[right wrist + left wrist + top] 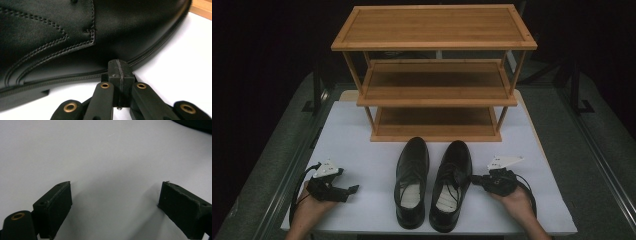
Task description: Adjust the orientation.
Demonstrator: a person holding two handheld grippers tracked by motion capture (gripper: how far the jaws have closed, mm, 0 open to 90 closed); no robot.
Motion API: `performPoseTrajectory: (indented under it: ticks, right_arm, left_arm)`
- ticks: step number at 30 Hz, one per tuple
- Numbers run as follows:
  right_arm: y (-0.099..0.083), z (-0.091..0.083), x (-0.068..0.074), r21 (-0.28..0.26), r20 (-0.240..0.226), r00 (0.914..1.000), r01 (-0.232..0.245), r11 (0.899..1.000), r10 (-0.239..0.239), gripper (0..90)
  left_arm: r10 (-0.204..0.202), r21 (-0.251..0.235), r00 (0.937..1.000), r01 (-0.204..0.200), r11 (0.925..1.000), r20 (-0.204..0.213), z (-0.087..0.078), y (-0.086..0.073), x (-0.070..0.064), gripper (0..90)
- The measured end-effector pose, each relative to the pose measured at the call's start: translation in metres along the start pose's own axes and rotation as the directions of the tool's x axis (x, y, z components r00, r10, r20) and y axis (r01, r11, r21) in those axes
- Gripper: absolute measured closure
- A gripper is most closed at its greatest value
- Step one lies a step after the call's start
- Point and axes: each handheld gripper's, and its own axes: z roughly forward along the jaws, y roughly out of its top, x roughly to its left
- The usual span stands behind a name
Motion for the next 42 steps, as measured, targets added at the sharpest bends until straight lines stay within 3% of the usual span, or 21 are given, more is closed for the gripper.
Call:
performPoseTrajectory:
  ticks: [11, 20, 26, 31, 35, 39, 40, 42]
  right_arm:
    - [0.018, 0.019, -0.001, 0.003, -0.007, 0.9998, 0.019, 1.000, -0.019, 90.0]
    - [0.019, 0.021, 0.001, 0.008, 0.004, 0.9997, 0.024, 1.000, -0.024, 90.0]
    - [0.014, 0.007, 0.014, -0.013, -0.014, 0.9990, 0.043, 0.999, -0.043, 90.0]
    - [0.006, -0.005, 0.019, -0.036, -0.034, 0.9991, 0.022, 0.999, -0.023, 89.7]
    - [0.003, -0.011, 0.019, -0.041, -0.028, 0.9995, 0.011, 0.999, -0.012, 83.6]
    - [0.001, -0.018, 0.016, -0.052, 0.008, 0.9999, -0.010, 0.999, 0.011, 65.9]
    - [0.001, -0.018, 0.016, -0.052, 0.008, 0.9999, -0.010, 0.999, 0.011, 65.9]
    - [-0.001, -0.017, 0.011, -0.048, 0.049, 0.9987, -0.016, 0.999, 0.018, 53.5]
  left_arm:
    - [0.000, -0.001, 1.0000, 0.000, 1.0000, 0.000, 0.000, 0.000, 0.000, 10.7]
    - [-0.001, 0.000, 1.0000, 0.001, 1.0000, 0.000, 0.000, 0.000, 0.000, 10.7]
    - [0.000, -0.001, 1.0000, 0.000, 1.0000, 0.000, 0.000, 0.000, 0.000, 10.7]
    - [0.001, -0.001, 1.0000, -0.001, 1.0000, -0.001, 0.000, 0.000, 0.000, 10.7]
    - [0.001, -0.001, 1.0000, -0.001, 1.0000, -0.002, 0.000, 0.000, 0.000, 10.7]
    - [0.002, 0.000, 1.0000, -0.002, 1.0000, -0.001, 0.000, 0.000, 0.000, 10.8]
    - [0.002, 0.000, 1.0000, -0.002, 1.0000, -0.001, 0.000, 0.000, 0.000, 10.8]
    - [0.002, 0.000, 1.0000, -0.002, 1.0000, -0.001, 0.000, 0.000, 0.000, 10.8]
